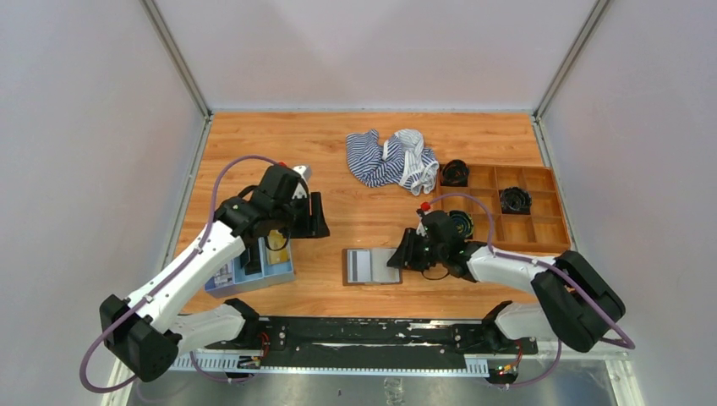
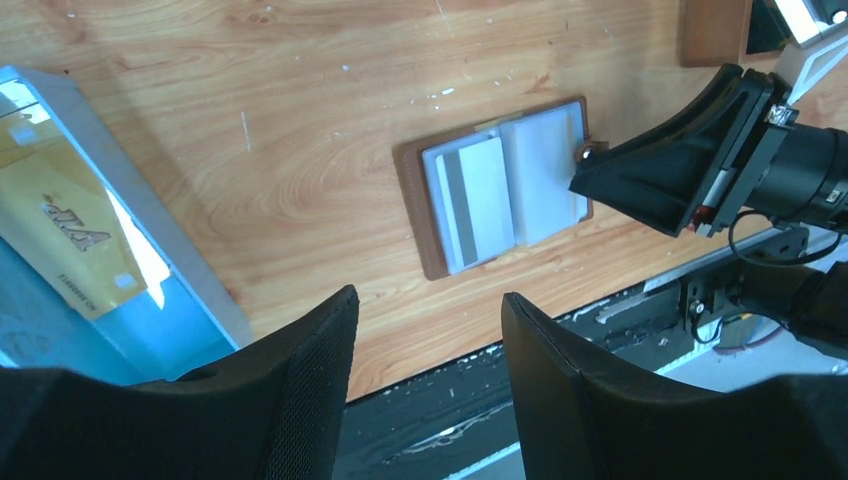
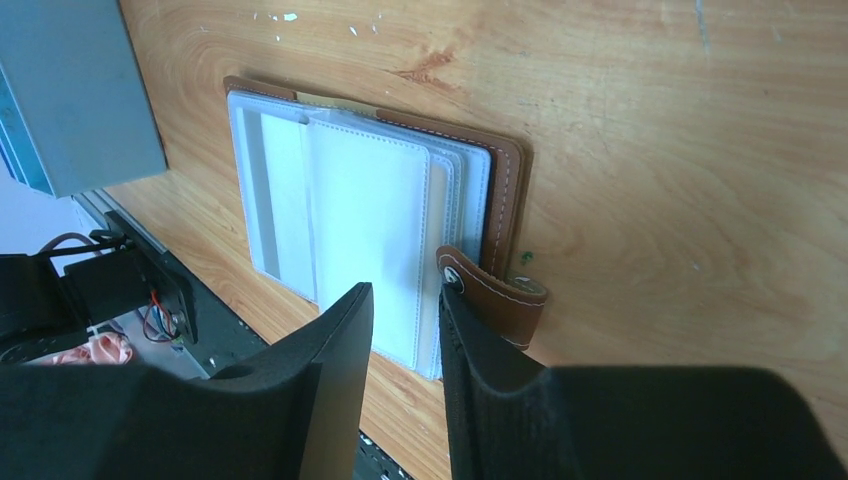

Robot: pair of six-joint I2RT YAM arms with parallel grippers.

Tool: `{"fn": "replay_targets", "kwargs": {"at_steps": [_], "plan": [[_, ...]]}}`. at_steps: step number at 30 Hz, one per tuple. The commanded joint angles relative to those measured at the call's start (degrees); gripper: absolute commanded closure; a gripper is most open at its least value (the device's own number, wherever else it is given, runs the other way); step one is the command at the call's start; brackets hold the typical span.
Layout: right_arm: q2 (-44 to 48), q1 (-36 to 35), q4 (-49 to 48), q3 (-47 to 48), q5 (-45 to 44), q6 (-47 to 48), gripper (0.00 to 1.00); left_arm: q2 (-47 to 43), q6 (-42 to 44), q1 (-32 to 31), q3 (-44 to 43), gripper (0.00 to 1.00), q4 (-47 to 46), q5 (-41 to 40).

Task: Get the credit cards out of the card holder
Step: Place the credit card in the storage box, then remove the credit card from the card holder.

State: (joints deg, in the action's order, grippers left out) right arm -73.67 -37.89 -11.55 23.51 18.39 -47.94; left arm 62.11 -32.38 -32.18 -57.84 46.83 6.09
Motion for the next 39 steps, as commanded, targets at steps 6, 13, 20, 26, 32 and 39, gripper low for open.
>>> {"fn": "replay_targets", "kwargs": {"at_steps": [6, 13, 20, 26, 32, 39], "plan": [[-7.2, -0.7, -1.9, 2.2, 3.2, -0.1, 0.65, -4.7, -0.6, -2.7, 9.5, 0.21, -15.9, 2.7], [-8.3, -3.7, -2.2, 6.4, 4.8, -1.6, 0.65, -7.5, 0.8, -2.7, 14.2, 0.28, -18.6, 3.4], [-10.9, -7.2, -1.5, 11.2, 4.9, -1.4, 0.65, -6.6, -0.6, -2.7, 13.5, 0.31, -18.4, 3.3], [-8.6, -7.5, 1.1, 10.5, 2.1, -0.6, 0.65, -5.0, -0.5, -2.7, 13.8, 0.31, -19.0, 5.6], [-6.5, -6.7, 2.9, 7.0, -1.9, -0.2, 0.65, -3.3, -0.2, -2.6, 14.3, 0.31, -19.1, 7.4], [-11.3, -6.9, 1.9, 7.3, -0.3, -0.2, 0.62, -2.6, -0.4, -2.7, 14.6, 0.31, -19.8, 7.5]]}}
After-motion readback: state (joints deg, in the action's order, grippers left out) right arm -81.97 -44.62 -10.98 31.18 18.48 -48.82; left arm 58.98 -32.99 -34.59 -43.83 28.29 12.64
